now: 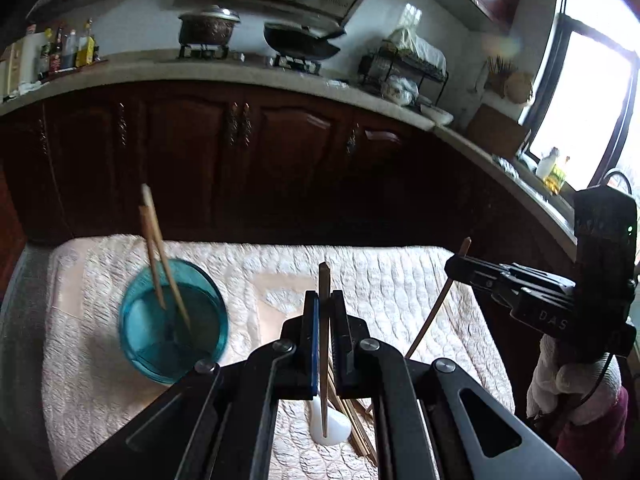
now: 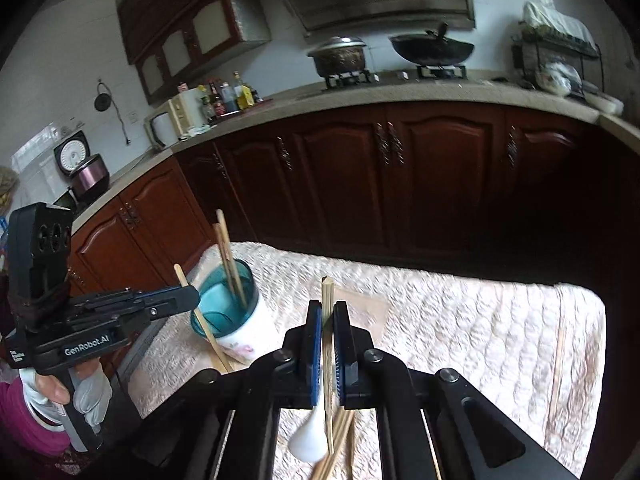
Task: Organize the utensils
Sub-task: 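Lift both chopsticks upright and carry them over the floral cup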
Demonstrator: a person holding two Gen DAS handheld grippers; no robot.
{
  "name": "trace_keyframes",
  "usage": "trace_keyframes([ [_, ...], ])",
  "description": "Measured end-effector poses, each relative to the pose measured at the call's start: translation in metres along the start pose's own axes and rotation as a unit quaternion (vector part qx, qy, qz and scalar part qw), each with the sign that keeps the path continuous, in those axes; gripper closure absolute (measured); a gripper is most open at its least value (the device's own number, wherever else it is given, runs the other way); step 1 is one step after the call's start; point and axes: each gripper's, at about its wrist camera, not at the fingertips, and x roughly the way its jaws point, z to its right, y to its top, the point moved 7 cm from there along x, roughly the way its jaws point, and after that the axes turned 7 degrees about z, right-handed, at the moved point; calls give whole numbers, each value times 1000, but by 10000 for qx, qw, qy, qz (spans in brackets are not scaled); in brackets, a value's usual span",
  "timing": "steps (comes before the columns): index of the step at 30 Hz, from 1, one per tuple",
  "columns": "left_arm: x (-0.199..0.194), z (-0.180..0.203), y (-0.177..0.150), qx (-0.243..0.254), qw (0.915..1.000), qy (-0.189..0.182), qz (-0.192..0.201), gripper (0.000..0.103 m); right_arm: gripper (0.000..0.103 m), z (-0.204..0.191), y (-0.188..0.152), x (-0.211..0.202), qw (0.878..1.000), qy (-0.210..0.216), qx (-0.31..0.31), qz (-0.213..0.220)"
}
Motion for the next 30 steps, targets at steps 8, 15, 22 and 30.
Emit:
trace_keyframes([
  [8, -45, -39, 43, -164, 9978, 323, 550, 98, 96, -41, 36, 2, 9989, 247, -321, 228],
  [15, -66, -72, 73, -62, 9922, 815, 940, 98, 96, -73, 65, 17, 9971, 517, -387, 390],
  [22, -63, -108, 85, -18, 9841, 1392, 1103, 98, 96, -108, 93, 47, 9952, 700, -472, 502],
  [30, -35, -135, 82, 89, 9811, 1692, 932, 98, 96, -130, 107, 90, 9949, 676, -597, 461],
])
